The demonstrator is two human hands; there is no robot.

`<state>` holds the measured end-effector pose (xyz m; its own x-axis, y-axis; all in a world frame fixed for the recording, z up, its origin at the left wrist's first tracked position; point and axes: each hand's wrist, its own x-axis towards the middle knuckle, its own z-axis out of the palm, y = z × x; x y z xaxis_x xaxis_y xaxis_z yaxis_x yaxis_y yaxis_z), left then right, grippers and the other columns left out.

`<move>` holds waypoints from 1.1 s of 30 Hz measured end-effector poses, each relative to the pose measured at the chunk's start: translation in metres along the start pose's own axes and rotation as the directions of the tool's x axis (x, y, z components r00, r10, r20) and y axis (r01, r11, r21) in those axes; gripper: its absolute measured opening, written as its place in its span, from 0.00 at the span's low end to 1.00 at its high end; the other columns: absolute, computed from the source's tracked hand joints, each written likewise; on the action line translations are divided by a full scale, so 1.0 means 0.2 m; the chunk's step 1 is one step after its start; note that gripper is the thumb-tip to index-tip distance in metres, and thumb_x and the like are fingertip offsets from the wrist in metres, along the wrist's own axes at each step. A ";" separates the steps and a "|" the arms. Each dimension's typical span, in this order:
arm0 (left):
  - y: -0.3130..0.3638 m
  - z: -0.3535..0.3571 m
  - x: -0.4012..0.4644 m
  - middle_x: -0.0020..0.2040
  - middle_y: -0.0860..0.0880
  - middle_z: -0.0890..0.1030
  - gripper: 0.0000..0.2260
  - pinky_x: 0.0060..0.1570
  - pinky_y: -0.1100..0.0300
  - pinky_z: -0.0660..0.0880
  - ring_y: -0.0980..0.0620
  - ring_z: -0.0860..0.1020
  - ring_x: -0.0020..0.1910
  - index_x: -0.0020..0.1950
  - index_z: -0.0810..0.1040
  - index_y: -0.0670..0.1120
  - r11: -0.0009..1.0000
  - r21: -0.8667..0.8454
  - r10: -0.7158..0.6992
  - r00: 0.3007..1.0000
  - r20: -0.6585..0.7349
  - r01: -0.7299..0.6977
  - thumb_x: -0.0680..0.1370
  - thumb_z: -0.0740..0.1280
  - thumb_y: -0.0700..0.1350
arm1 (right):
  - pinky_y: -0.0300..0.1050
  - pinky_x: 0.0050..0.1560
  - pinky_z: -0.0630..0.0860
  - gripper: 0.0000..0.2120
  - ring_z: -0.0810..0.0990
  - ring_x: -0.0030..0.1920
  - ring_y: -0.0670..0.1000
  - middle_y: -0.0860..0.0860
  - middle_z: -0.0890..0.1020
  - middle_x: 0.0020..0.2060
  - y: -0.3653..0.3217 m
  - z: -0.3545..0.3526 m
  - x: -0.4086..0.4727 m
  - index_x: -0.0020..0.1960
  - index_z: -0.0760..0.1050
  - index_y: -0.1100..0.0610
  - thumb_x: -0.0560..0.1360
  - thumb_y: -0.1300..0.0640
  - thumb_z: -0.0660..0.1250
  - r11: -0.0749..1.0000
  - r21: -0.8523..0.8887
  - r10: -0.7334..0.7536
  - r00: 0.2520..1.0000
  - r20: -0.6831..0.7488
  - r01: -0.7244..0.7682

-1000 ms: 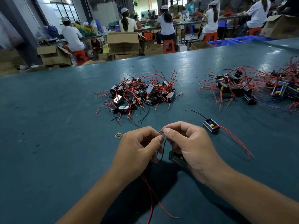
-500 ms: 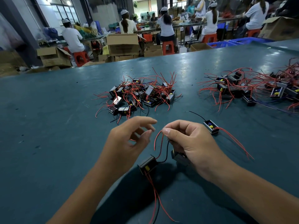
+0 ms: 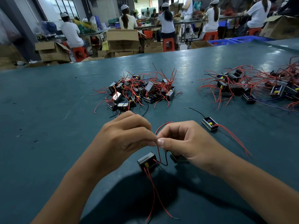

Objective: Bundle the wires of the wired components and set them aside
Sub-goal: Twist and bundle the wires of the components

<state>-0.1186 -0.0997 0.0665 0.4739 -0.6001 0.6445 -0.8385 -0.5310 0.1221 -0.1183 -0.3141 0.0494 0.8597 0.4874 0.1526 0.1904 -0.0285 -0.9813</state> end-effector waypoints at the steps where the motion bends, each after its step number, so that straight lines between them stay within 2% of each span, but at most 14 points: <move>1: 0.00 0.00 0.00 0.44 0.51 0.79 0.06 0.42 0.60 0.72 0.52 0.76 0.42 0.46 0.86 0.44 1.000 -0.013 -0.009 1.000 0.003 0.010 0.78 0.71 0.45 | 0.30 0.31 0.68 0.04 0.72 0.29 0.40 0.45 0.78 0.29 0.00 0.00 0.00 0.42 0.80 0.60 0.76 0.65 0.69 1.000 -0.010 -0.003 1.000 -0.003 0.003; 9: 0.00 0.00 0.01 0.42 0.52 0.79 0.06 0.40 0.61 0.74 0.55 0.77 0.39 0.44 0.84 0.43 0.960 -0.225 -0.141 0.983 0.118 0.164 0.77 0.72 0.45 | 0.35 0.35 0.70 0.04 0.74 0.32 0.43 0.46 0.79 0.31 0.00 0.00 0.00 0.42 0.81 0.58 0.75 0.63 0.71 0.987 -0.153 -0.054 0.998 0.013 0.056; 13: 0.02 0.01 -0.01 0.37 0.56 0.79 0.07 0.37 0.63 0.71 0.57 0.76 0.35 0.43 0.82 0.47 0.843 -0.342 -0.338 0.904 0.264 0.415 0.78 0.70 0.48 | 0.36 0.33 0.69 0.04 0.73 0.30 0.40 0.46 0.80 0.30 0.02 0.00 -0.01 0.42 0.81 0.55 0.75 0.58 0.72 0.926 -0.354 -0.151 0.988 -0.024 0.133; 15: 0.04 0.02 -0.01 0.32 0.55 0.76 0.09 0.33 0.64 0.67 0.57 0.71 0.32 0.40 0.82 0.48 0.680 -0.438 -0.468 0.808 0.358 0.588 0.78 0.71 0.50 | 0.34 0.32 0.69 0.03 0.73 0.29 0.42 0.47 0.80 0.30 0.02 0.01 -0.02 0.43 0.82 0.54 0.75 0.58 0.72 0.877 -0.446 -0.218 0.975 -0.039 0.179; 17: 0.06 0.04 0.00 0.30 0.48 0.74 0.10 0.29 0.63 0.65 0.53 0.69 0.30 0.37 0.81 0.45 0.409 -0.543 -0.595 0.666 0.451 0.733 0.77 0.72 0.46 | 0.30 0.33 0.67 0.03 0.74 0.30 0.41 0.45 0.79 0.30 0.02 0.02 -0.02 0.42 0.81 0.56 0.75 0.61 0.72 0.835 -0.506 -0.276 0.960 -0.045 0.216; 20: 0.08 0.07 0.01 0.28 0.48 0.72 0.13 0.25 0.67 0.63 0.55 0.65 0.26 0.33 0.80 0.44 -0.014 -0.605 -0.643 0.456 0.615 0.796 0.78 0.68 0.39 | 0.28 0.35 0.66 0.04 0.74 0.31 0.41 0.41 0.77 0.31 0.03 0.03 -0.02 0.42 0.81 0.58 0.75 0.62 0.72 0.787 -0.570 -0.324 0.945 -0.054 0.238; 22: 0.10 0.08 0.02 0.28 0.50 0.71 0.13 0.23 0.68 0.62 0.57 0.64 0.24 0.33 0.79 0.44 -0.142 -0.597 -0.624 0.397 0.674 0.790 0.78 0.66 0.38 | 0.29 0.36 0.66 0.04 0.74 0.33 0.41 0.42 0.78 0.31 0.04 0.03 -0.02 0.42 0.81 0.57 0.75 0.62 0.72 0.763 -0.597 -0.340 0.939 -0.047 0.246; 23: 0.10 0.09 0.02 0.27 0.50 0.71 0.14 0.22 0.68 0.62 0.57 0.64 0.24 0.32 0.78 0.44 -0.147 -0.605 -0.631 0.397 0.667 0.783 0.78 0.66 0.39 | 0.29 0.36 0.66 0.04 0.74 0.33 0.42 0.43 0.78 0.32 0.04 0.03 -0.02 0.42 0.80 0.57 0.75 0.62 0.72 0.757 -0.604 -0.347 0.937 -0.046 0.250; 24: 0.09 0.09 0.02 0.27 0.49 0.71 0.15 0.23 0.66 0.63 0.55 0.65 0.24 0.31 0.78 0.45 -0.081 -0.624 -0.659 0.428 0.618 0.777 0.78 0.67 0.39 | 0.29 0.36 0.66 0.04 0.74 0.33 0.42 0.43 0.78 0.32 0.04 0.02 -0.01 0.41 0.80 0.56 0.75 0.61 0.72 0.759 -0.601 -0.348 0.936 -0.049 0.251; 26: 0.07 0.08 0.01 0.28 0.46 0.74 0.12 0.27 0.61 0.68 0.52 0.70 0.26 0.34 0.80 0.46 0.250 -0.629 -0.704 0.584 0.404 0.736 0.78 0.70 0.41 | 0.29 0.36 0.67 0.04 0.75 0.32 0.42 0.43 0.79 0.31 0.04 0.01 -0.01 0.41 0.80 0.55 0.75 0.60 0.72 0.787 -0.570 -0.330 0.942 -0.067 0.235; 28: 0.03 0.04 0.00 0.35 0.48 0.79 0.03 0.34 0.56 0.74 0.51 0.76 0.33 0.43 0.82 0.48 0.631 -0.515 -0.587 0.791 0.171 0.580 0.76 0.72 0.42 | 0.30 0.36 0.68 0.05 0.75 0.31 0.41 0.42 0.79 0.30 0.05 0.00 -0.01 0.41 0.80 0.53 0.75 0.60 0.73 0.834 -0.509 -0.294 0.952 -0.083 0.213; 29: 0.02 0.03 0.00 0.40 0.51 0.80 0.04 0.38 0.56 0.75 0.51 0.78 0.37 0.47 0.83 0.49 0.762 -0.437 -0.482 0.869 0.112 0.478 0.75 0.73 0.41 | 0.30 0.36 0.69 0.05 0.75 0.31 0.41 0.41 0.79 0.30 0.05 -0.01 -0.01 0.41 0.80 0.53 0.75 0.60 0.73 0.859 -0.469 -0.273 0.959 -0.083 0.204; 31: 0.01 0.02 -0.01 0.46 0.53 0.79 0.06 0.42 0.57 0.75 0.49 0.78 0.41 0.50 0.84 0.49 0.896 -0.313 -0.306 0.949 0.078 0.315 0.74 0.74 0.41 | 0.32 0.36 0.70 0.05 0.75 0.31 0.40 0.41 0.80 0.30 0.05 -0.01 -0.01 0.41 0.80 0.53 0.75 0.61 0.72 0.896 -0.397 -0.242 0.968 -0.064 0.197; 33: 0.01 0.02 -0.01 0.47 0.53 0.79 0.05 0.42 0.55 0.75 0.50 0.78 0.42 0.49 0.85 0.48 0.935 -0.259 -0.227 0.970 0.085 0.242 0.74 0.75 0.42 | 0.33 0.34 0.69 0.03 0.73 0.30 0.40 0.42 0.79 0.30 0.05 -0.01 0.00 0.42 0.81 0.54 0.75 0.59 0.71 0.912 -0.357 -0.232 0.972 -0.042 0.203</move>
<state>-0.1194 -0.1020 0.0630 0.6730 -0.5125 0.5333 -0.7393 -0.4867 0.4653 -0.1160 -0.3169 0.0391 0.8110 0.4439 0.3811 0.5171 -0.2391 -0.8218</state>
